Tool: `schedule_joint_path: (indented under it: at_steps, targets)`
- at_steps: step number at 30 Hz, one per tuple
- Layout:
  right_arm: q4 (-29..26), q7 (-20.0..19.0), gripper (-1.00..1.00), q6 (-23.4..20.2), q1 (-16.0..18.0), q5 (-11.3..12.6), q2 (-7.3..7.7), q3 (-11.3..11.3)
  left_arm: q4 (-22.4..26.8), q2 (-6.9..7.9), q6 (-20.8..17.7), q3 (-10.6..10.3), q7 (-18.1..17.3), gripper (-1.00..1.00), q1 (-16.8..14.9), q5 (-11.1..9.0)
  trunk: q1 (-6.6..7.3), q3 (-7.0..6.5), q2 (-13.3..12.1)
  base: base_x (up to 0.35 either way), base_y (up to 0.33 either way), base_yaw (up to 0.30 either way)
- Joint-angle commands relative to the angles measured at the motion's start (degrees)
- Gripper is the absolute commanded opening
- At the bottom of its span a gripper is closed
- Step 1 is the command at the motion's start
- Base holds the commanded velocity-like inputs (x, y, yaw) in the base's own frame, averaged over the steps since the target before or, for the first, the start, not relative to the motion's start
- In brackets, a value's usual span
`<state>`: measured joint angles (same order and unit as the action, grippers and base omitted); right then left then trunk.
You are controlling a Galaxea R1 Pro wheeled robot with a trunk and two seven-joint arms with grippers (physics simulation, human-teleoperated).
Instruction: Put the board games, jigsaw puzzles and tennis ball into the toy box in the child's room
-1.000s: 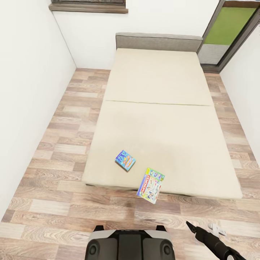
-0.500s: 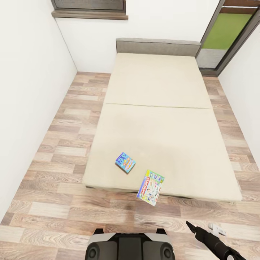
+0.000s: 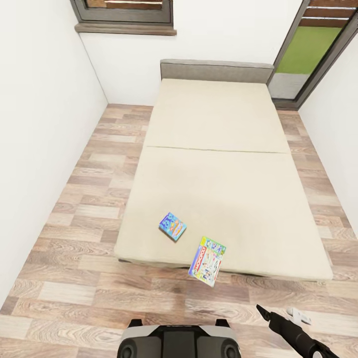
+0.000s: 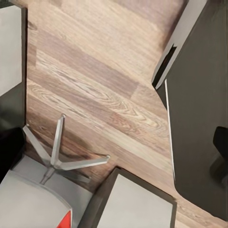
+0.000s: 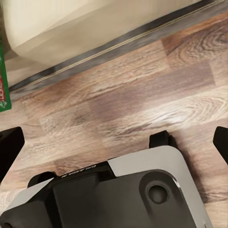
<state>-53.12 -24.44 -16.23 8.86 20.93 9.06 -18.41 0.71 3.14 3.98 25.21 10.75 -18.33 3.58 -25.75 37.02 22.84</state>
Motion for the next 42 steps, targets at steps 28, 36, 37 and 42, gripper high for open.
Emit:
schedule_joint_path:
  at_steps: [28, 36, 37, 42]
  targets:
    - [-0.05, -0.16, 1.0, -0.55, 0.02, 0.52, -0.05, -0.08, -0.1, -0.03, 0.24, 0.37, 0.15, 1.0, -0.04, 0.38, -0.03, -2.54, 0.08, 0.0, 0.0, 0.0]
    - [-0.05, -0.1, 1.0, -0.56, 0.02, 0.55, -0.06, -0.13, -0.1, 0.0, 0.24, 0.37, 0.15, 1.0, -0.04, 0.38, -0.03, -3.29, 0.08, 0.0, 0.0, 0.0]
    - [-0.05, -0.09, 1.0, -0.56, 0.02, 0.56, -0.07, -0.13, -0.1, 0.0, 0.24, 0.37, 0.15, 1.0, -0.04, 0.38, -0.03, -3.38, 0.08, 0.0, 0.0, 0.0]
    - [0.21, 0.22, 1.0, -0.56, 0.02, 0.56, -0.09, -0.1, -0.1, -0.01, 0.24, 0.35, 0.15, 1.0, -0.04, 0.39, -0.03, -3.85, 0.08, 0.0, 0.0, 0.0]
